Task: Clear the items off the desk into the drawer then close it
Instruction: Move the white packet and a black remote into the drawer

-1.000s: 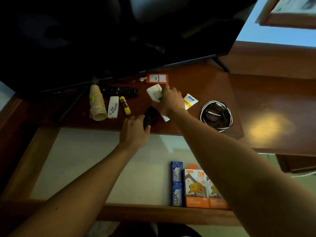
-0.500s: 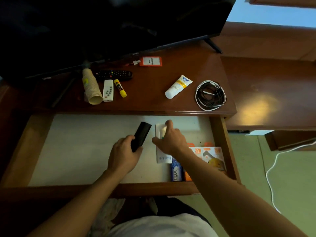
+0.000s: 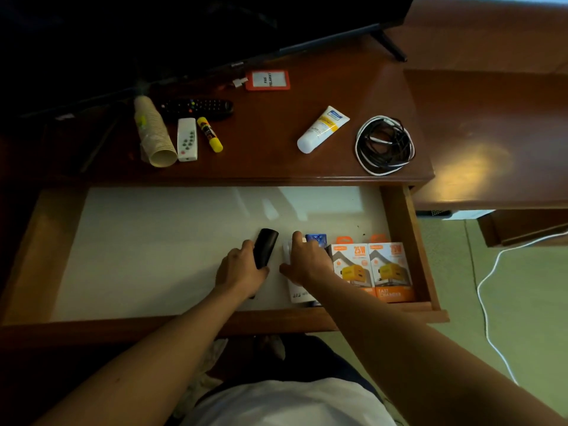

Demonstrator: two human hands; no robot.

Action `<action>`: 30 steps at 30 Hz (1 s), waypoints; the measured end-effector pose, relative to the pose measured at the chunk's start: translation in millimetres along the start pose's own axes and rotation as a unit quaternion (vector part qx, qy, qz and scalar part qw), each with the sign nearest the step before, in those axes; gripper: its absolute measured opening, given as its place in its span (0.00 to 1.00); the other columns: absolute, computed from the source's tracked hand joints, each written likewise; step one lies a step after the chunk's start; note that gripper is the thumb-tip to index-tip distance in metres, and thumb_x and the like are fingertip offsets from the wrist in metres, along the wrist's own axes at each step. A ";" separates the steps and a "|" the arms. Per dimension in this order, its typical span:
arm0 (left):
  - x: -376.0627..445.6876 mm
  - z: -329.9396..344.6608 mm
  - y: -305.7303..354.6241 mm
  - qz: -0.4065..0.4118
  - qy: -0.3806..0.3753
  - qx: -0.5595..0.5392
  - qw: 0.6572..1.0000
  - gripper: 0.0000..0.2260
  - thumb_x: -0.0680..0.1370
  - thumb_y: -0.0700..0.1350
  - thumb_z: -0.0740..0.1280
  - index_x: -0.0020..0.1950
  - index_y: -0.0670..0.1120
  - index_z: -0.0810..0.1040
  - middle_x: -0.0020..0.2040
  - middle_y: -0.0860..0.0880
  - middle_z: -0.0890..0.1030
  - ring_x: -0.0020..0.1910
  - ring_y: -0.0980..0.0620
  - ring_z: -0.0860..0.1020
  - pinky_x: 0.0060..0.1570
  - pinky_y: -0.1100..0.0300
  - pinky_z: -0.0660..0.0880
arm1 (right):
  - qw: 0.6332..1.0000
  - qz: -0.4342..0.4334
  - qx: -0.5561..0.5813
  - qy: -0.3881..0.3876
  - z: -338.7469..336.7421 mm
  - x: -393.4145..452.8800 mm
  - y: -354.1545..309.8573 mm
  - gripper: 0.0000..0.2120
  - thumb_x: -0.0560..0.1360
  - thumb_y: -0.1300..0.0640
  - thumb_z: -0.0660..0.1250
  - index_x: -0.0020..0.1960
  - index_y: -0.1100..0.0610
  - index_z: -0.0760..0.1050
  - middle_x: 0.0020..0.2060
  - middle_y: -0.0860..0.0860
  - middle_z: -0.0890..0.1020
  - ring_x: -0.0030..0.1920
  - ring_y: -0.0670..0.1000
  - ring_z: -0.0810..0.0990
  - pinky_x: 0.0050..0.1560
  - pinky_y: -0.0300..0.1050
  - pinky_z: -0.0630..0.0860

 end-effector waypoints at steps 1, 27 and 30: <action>1.3 2.2 -0.9 -0.002 -0.004 0.003 1.000 0.25 0.73 0.54 0.73 0.64 0.48 0.69 0.55 0.42 0.79 0.49 0.41 0.80 0.41 0.51 0.79 | 1.000 -0.003 -0.005 0.003 0.9 0.3 -0.8 0.37 0.74 0.45 0.73 0.73 0.56 0.58 0.65 0.64 0.74 0.61 0.65 0.77 0.51 0.55 0.79; 3.8 28.5 -3.4 -0.033 -0.056 -0.030 0.997 0.31 0.72 0.54 0.76 0.67 0.46 0.65 0.61 0.41 0.73 0.57 0.38 0.77 0.51 0.47 0.78 | 0.990 -0.014 -0.142 -0.022 -1.8 16.6 4.3 0.31 0.75 0.38 0.68 0.70 0.56 0.72 0.66 0.60 0.73 0.66 0.63 0.70 0.62 0.59 0.71; 2.1 31.8 -0.9 -0.028 -0.060 -0.035 0.997 0.31 0.72 0.52 0.76 0.68 0.45 0.65 0.61 0.40 0.73 0.57 0.39 0.77 0.50 0.47 0.78 | 0.991 -0.026 -0.132 -0.021 -7.8 16.7 8.6 0.24 0.78 0.42 0.67 0.68 0.56 0.74 0.65 0.60 0.73 0.66 0.62 0.71 0.63 0.59 0.70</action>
Point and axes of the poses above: each hand's wrist, its own x-axis towards the middle knuckle, its own z-axis out of the palm, y = z × x, the point moved 5 cm from there along x, towards the middle knuckle
